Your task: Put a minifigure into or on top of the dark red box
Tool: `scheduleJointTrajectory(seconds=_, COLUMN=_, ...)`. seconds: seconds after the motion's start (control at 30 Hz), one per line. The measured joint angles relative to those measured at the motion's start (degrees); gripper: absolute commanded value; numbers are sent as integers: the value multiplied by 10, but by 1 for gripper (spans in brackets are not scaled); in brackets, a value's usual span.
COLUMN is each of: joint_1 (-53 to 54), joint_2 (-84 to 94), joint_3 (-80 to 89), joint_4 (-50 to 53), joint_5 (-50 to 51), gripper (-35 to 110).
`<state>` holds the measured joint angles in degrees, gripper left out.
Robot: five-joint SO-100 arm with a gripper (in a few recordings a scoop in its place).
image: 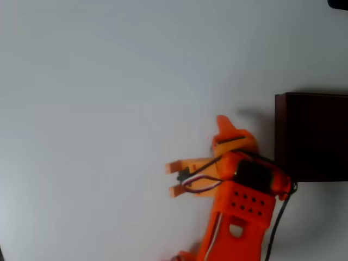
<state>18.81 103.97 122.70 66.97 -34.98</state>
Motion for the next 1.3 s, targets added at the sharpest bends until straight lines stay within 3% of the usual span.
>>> scheduleJointTrajectory(seconds=1.3, joint_1=47, joint_2=-170, joint_3=-73, joint_4=-60, joint_5=-20, gripper=30)
